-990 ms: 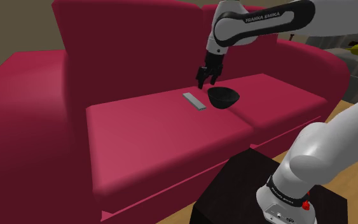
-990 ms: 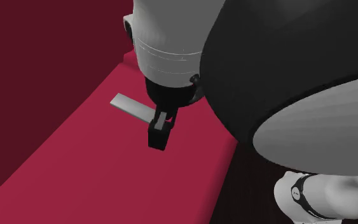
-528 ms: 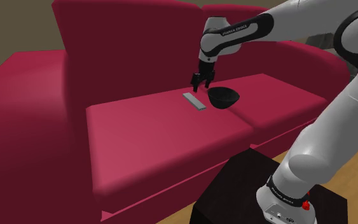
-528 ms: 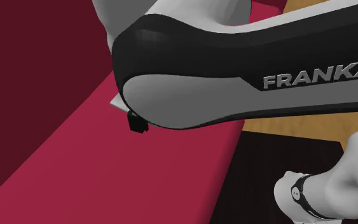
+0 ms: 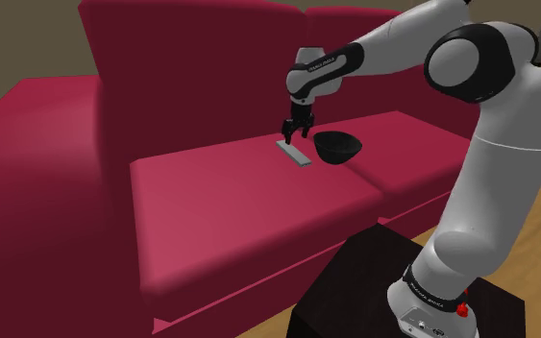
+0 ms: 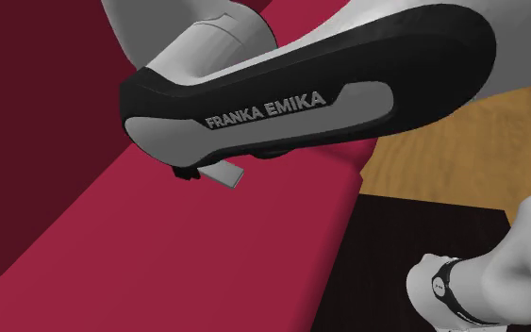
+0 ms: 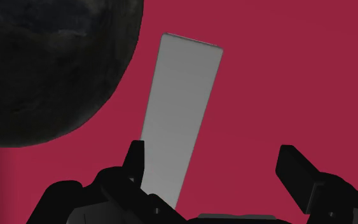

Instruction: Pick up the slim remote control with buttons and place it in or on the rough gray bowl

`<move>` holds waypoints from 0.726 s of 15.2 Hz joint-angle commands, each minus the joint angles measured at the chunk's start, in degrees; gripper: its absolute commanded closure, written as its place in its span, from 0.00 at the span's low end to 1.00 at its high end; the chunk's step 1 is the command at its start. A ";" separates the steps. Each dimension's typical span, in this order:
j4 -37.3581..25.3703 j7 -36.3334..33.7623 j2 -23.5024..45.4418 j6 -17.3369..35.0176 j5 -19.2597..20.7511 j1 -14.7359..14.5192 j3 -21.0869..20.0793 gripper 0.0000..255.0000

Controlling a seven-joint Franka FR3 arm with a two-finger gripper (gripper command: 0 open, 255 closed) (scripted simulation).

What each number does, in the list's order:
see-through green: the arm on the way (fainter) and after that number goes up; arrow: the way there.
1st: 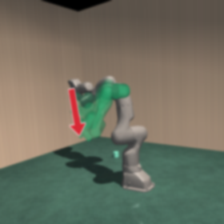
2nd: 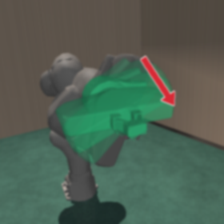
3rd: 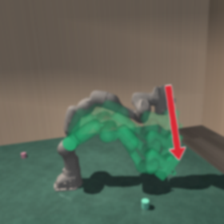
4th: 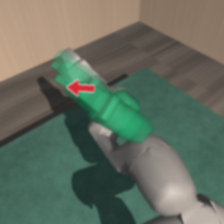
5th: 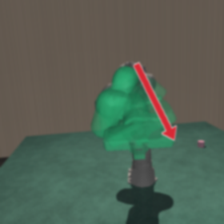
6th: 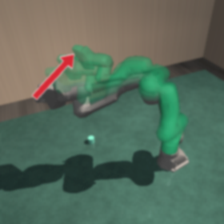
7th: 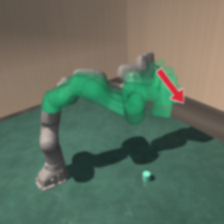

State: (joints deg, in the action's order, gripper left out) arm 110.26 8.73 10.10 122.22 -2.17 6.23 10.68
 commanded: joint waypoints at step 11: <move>-7.64 2.53 13.62 4.81 -2.00 2.30 0.28 0.00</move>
State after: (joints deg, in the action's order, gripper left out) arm 102.21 11.14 23.46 126.34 -4.09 8.46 10.97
